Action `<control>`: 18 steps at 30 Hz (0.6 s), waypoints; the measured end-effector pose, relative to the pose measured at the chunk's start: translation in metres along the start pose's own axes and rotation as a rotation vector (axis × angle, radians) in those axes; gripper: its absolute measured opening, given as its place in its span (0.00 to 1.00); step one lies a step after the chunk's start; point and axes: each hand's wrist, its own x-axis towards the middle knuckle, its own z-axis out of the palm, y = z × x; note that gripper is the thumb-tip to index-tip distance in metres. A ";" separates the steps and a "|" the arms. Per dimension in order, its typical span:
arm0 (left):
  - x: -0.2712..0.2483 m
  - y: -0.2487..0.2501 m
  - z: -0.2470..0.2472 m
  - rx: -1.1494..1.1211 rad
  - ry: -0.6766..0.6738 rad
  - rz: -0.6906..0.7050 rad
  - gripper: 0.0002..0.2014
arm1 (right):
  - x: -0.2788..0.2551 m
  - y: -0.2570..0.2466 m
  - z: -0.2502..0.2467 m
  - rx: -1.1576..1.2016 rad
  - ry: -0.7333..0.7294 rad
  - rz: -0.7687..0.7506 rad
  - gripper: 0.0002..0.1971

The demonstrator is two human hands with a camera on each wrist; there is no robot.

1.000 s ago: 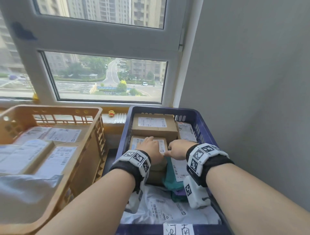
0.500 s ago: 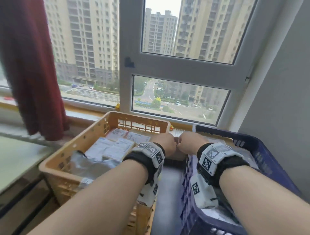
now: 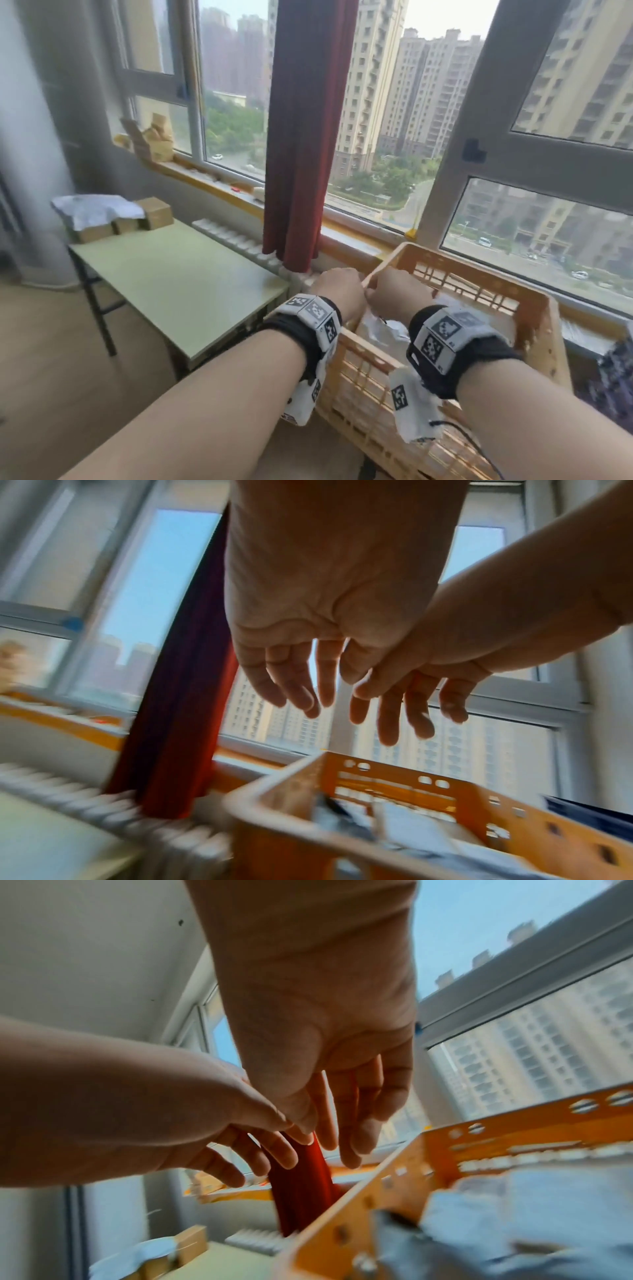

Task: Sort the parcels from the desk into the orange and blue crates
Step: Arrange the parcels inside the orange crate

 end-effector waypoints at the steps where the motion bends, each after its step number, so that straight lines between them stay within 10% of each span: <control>1: -0.006 -0.020 -0.008 -0.014 0.009 -0.044 0.13 | 0.004 -0.020 0.006 0.007 -0.006 -0.026 0.12; 18: -0.017 -0.298 -0.094 -0.056 0.185 -0.616 0.17 | 0.121 -0.276 0.103 0.029 -0.159 -0.418 0.14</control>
